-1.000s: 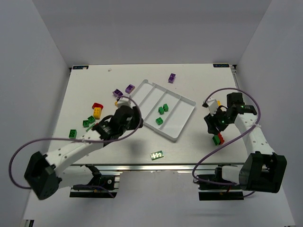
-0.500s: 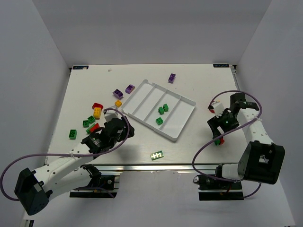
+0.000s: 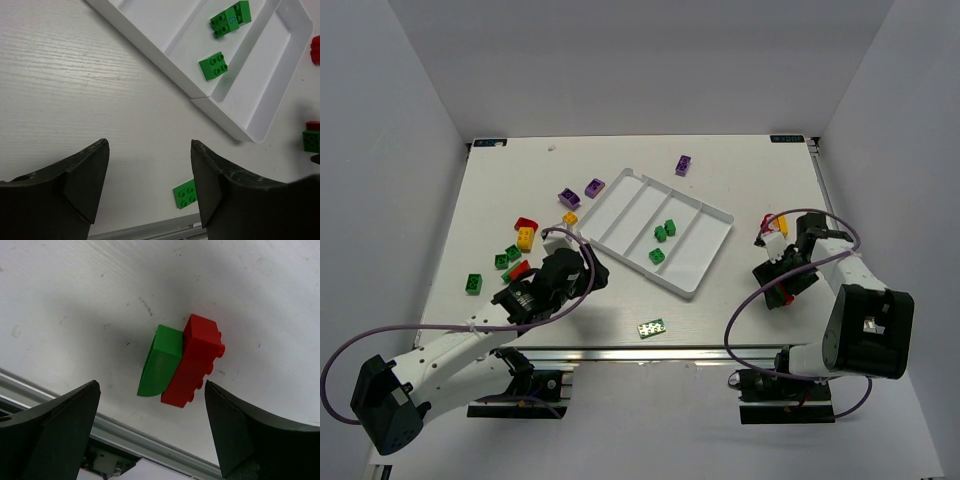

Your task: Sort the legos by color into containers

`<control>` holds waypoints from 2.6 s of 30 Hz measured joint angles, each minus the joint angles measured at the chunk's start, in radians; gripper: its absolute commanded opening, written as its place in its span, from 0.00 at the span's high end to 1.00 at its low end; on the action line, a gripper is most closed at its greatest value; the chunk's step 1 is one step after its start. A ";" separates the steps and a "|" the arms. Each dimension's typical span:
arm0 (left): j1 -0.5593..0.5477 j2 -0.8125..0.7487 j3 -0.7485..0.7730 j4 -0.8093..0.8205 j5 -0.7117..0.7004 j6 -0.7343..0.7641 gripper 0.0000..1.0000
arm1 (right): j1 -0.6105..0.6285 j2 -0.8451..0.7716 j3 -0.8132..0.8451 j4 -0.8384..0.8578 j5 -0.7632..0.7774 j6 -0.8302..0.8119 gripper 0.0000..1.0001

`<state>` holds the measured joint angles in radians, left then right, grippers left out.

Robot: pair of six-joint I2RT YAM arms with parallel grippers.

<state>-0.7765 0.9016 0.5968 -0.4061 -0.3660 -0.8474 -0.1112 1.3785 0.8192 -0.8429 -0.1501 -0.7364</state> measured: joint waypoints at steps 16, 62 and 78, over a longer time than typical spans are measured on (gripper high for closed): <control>0.000 0.008 0.004 0.076 0.070 -0.003 0.23 | 0.000 0.039 -0.086 0.203 0.049 -0.022 0.80; -0.026 0.412 0.275 0.512 0.607 0.038 0.17 | 0.694 -0.238 0.153 0.377 -0.451 -0.135 0.92; -0.035 0.452 0.298 0.527 0.637 0.028 0.57 | 0.721 -0.219 0.153 0.397 -0.409 -0.134 0.90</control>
<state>-0.8116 1.3540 0.8944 0.1211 0.2707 -0.8192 0.6098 1.1599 0.9726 -0.4454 -0.5594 -0.8707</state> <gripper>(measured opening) 0.517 0.527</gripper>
